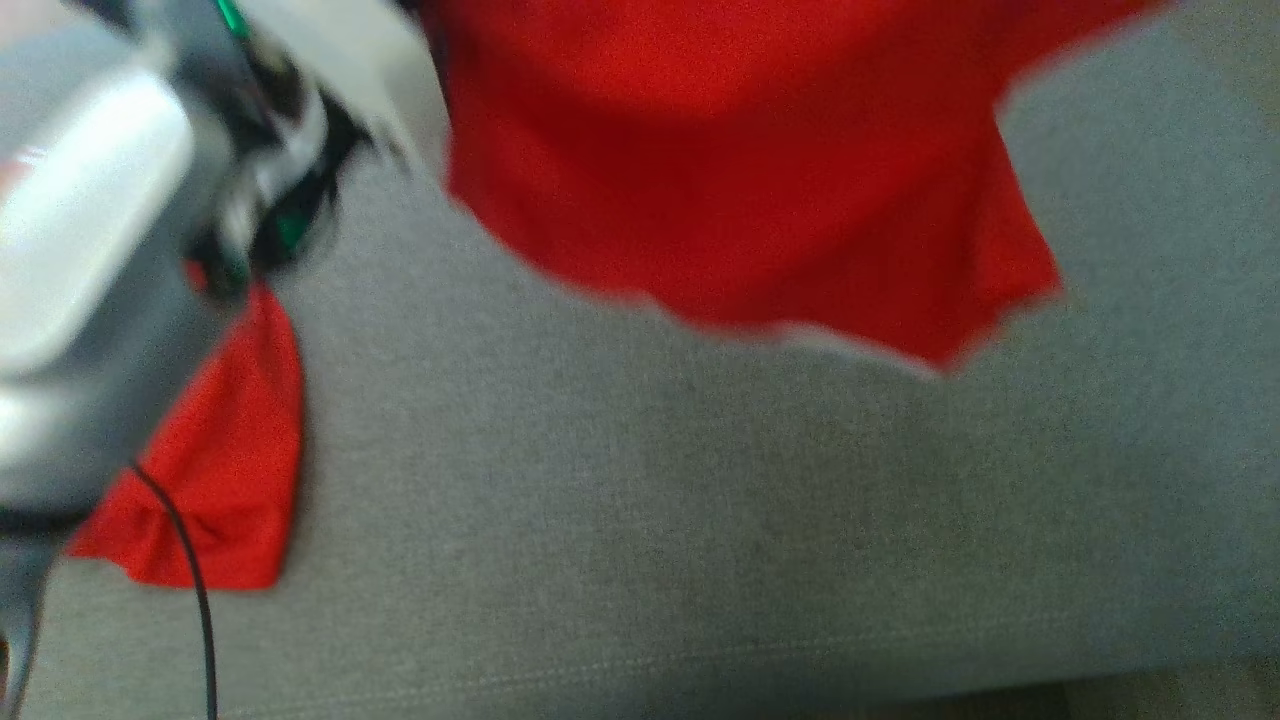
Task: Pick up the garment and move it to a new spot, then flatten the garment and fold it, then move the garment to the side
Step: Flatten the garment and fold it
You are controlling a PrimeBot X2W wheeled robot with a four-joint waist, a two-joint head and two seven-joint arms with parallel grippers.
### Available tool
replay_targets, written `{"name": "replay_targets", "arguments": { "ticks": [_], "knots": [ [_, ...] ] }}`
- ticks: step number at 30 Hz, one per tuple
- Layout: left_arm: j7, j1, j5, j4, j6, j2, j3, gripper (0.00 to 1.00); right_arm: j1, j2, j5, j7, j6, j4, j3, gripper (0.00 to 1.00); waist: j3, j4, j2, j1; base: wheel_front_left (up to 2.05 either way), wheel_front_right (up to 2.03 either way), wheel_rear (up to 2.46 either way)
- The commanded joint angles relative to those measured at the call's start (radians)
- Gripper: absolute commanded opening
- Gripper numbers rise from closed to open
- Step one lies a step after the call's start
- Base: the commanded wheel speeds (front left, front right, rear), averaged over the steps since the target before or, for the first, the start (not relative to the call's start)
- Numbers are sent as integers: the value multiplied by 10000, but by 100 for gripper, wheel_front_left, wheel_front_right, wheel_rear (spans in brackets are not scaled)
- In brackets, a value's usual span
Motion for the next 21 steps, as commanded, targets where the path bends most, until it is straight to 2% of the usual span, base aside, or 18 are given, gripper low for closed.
{"name": "replay_targets", "arguments": {
  "ticks": [1, 3, 5, 6, 7, 8, 9, 11, 14, 18, 21],
  "knots": [
    [-188, -1162, 207, 386, -154, 50, 648, 0, -936, -90, 110, -259, 37, 513, 346, 0, 1325, -374, 0, 0, 0, 0, 0],
    [-469, -2057, 479, 1302, -394, -260, 681, 0, -2099, 112, 133, -694, 37, 1685, 562, 0, 1727, -427, 0, 0, 0, 0, 0],
    [-808, -2984, 819, 2249, -592, -584, 671, 0, -3178, 565, 128, -1286, 37, 2859, 305, 0, 2081, -456, 0, 0, 0, 0, 0],
    [-1067, -3444, 1034, 2717, -627, -734, 682, 0, -3660, 739, -61, -1642, 37, 3380, 214, 0, 2232, -465, 0, 0, 0, 0, 0],
    [-1067, -3444, 1034, 2717, -627, -734, 682, 0, -3660, 739, -61, -1642, 37, 3380, 214, 0, 2232, -465, 0, 0, 0, 0, 0],
    [-1666, -4204, 1349, 3630, -641, -1054, 753, 0, -4435, 1063, -560, -2379, 37, 4326, 159, 0, 2457, -472, 0, 0, 0, 0, 0],
    [-1666, -4204, 1349, 3630, -641, -1054, 753, 0, -4435, 1063, -560, -2379, 37, 4326, 159, 0, 2457, -472, 0, 0, 0, 0, 0],
    [-2336, -4656, 1497, 4460, -674, -1369, 838, 0, -4854, 1456, -938, -3030, 37, 5185, 138, 0, 2553, -466, 0, 0, 0, 0, 0],
    [-3132, -4770, 1118, 5411, -1163, -1833, 1067, 0, -4984, 1986, -1189, -3658, 37, 6315, 237, 0, 2665, -479, 0, 0, 0, 0, 0],
    [-3619, -4347, 1163, 6321, -1807, -2074, 765, 0, -4423, 2374, -1208, -4049, 37, 7371, 819, 0, 2751, -440, 0, 0, 0, 0, 0],
    [-3829, -3732, 1198, 6687, -2121, -2187, 596, 0, -3717, 2477, -1116, -4217, 37, 7770, 1306, 0, 2797, -415, 0, 0, 0, 0, 0]
  ]
}}
